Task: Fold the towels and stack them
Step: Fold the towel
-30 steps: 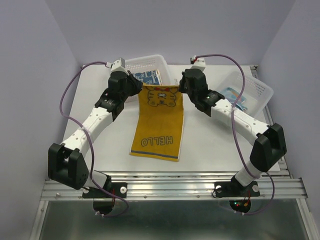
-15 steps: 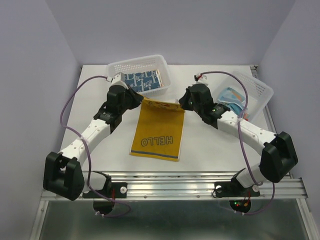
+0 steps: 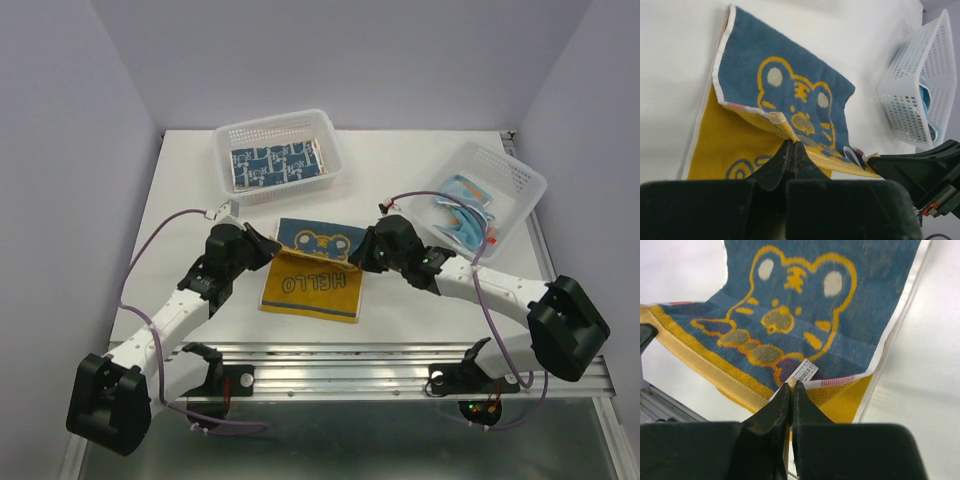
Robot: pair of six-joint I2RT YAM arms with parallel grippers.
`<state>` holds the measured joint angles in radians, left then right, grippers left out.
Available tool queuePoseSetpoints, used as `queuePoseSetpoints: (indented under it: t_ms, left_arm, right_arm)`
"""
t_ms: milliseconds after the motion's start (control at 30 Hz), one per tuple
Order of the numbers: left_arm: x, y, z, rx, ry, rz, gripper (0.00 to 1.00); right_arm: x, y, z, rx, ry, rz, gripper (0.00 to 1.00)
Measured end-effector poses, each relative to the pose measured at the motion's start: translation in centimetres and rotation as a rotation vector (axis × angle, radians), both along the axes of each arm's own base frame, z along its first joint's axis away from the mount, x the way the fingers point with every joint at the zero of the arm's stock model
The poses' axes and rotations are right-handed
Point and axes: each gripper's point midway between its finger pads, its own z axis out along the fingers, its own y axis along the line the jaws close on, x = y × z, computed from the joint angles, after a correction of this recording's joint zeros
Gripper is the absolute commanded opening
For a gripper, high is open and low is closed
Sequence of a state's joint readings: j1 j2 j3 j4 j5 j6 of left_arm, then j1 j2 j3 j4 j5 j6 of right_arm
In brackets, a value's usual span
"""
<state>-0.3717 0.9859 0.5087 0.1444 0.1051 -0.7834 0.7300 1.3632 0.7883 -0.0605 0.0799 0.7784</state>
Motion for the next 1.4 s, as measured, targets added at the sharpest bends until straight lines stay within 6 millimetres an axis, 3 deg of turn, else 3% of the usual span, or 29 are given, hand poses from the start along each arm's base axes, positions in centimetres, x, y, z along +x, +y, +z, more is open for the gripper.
queuePoseSetpoints:
  t_ms: [100,267,667,867,1000,1100,1267,1333,1367,1400]
  left_arm:
    - [-1.4,0.4,-2.0,-0.007,0.049,0.009,0.00]
    - [-2.6,0.7,-3.2,-0.024,0.077,0.017,0.00]
    - [-3.9,0.8,-1.0,-0.074,0.025,0.012,0.00]
    - [-4.4,0.9,-2.1,-0.080,0.059,0.021,0.00]
    - [-5.5,1.2,-4.7,-0.064,0.134,0.030,0.00]
    - [-6.0,1.3,-5.7,-0.057,0.169,0.031,0.00]
    - [-7.0,1.0,-7.3,-0.043,0.236,0.008,0.00]
    - [-7.5,0.9,-7.8,-0.041,0.260,-0.004,0.09]
    - [-7.8,0.9,-8.0,-0.039,0.271,-0.008,0.29]
    - [-7.9,0.9,-8.1,-0.041,0.279,-0.007,0.41]
  right_arm:
    - [-1.5,0.5,-1.0,-0.005,0.028,0.023,0.01]
    - [-3.0,1.3,-0.9,0.000,0.034,0.050,0.01]
    - [-4.0,1.1,0.3,-0.012,0.007,0.051,0.01]
    - [-4.9,1.8,0.2,-0.002,0.017,0.078,0.01]
    - [-5.7,2.2,-1.5,-0.008,0.058,0.088,0.02]
    - [-6.4,2.2,-3.3,-0.033,0.102,0.091,0.10]
    - [-7.2,1.7,-4.6,-0.044,0.140,0.087,0.14]
    - [-7.5,1.6,-5.1,-0.046,0.154,0.091,0.21]
    - [-7.8,1.6,-5.4,-0.046,0.163,0.098,0.35]
    - [-8.0,1.5,-5.7,-0.047,0.173,0.102,0.40]
